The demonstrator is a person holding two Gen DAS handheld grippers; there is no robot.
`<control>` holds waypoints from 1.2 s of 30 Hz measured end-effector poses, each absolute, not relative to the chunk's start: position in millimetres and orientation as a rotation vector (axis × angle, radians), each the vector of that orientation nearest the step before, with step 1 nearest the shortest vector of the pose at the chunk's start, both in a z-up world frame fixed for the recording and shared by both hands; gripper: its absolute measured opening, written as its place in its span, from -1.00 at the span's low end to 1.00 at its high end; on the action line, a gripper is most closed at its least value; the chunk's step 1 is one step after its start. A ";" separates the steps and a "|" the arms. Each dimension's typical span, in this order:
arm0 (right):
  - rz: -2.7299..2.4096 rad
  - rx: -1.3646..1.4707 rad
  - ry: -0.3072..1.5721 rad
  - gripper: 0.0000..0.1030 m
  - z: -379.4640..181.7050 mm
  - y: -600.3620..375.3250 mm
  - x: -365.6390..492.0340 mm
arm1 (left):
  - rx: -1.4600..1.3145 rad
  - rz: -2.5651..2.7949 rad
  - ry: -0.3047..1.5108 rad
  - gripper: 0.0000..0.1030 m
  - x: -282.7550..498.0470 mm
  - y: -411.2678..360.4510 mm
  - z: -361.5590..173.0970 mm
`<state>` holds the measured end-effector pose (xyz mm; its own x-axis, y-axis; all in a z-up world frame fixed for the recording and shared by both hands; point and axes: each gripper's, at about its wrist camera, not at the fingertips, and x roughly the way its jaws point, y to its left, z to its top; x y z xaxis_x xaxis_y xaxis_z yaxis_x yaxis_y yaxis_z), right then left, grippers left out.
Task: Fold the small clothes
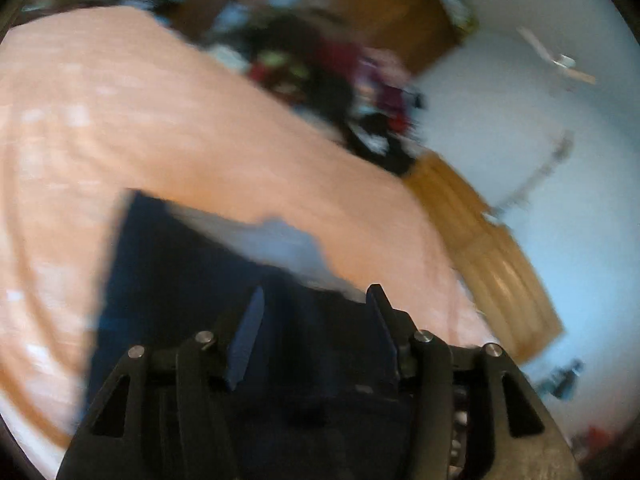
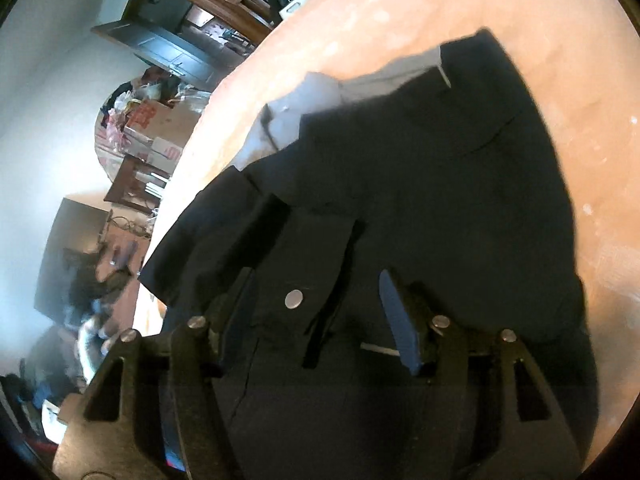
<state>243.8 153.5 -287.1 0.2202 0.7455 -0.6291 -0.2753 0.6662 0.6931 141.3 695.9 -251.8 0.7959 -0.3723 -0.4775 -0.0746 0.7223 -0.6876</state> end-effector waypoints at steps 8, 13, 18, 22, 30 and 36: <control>0.741 0.354 1.169 0.20 -304.7 192.4 267.7 | -0.684 -0.034 0.877 0.05 169.3 718.5 -328.8; 0.712 0.324 1.178 0.09 -306.7 192.7 270.5 | -0.604 -0.023 0.911 0.05 176.1 702.5 -351.5; 0.742 0.242 1.131 -0.95 -297.4 203.4 259.2 | -0.638 -0.043 0.873 0.07 169.2 706.5 -354.6; 0.778 0.243 1.175 -0.81 -303.5 209.4 257.4 | -0.635 -0.043 0.858 0.09 167.6 704.5 -353.4; 0.702 0.439 1.193 -0.06 -300.0 172.7 239.3 | -0.626 -0.036 0.847 0.09 166.8 699.1 -348.9; 0.750 0.517 1.265 -0.15 -307.8 160.8 213.3 | -0.627 -0.034 0.839 0.10 165.2 697.7 -348.6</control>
<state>213.3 160.8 -307.8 0.1206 0.7471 -0.6536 -0.2155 0.6625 0.7174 165.2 697.7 -348.6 0.6784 -0.2680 -0.6840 -0.2115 0.8204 -0.5312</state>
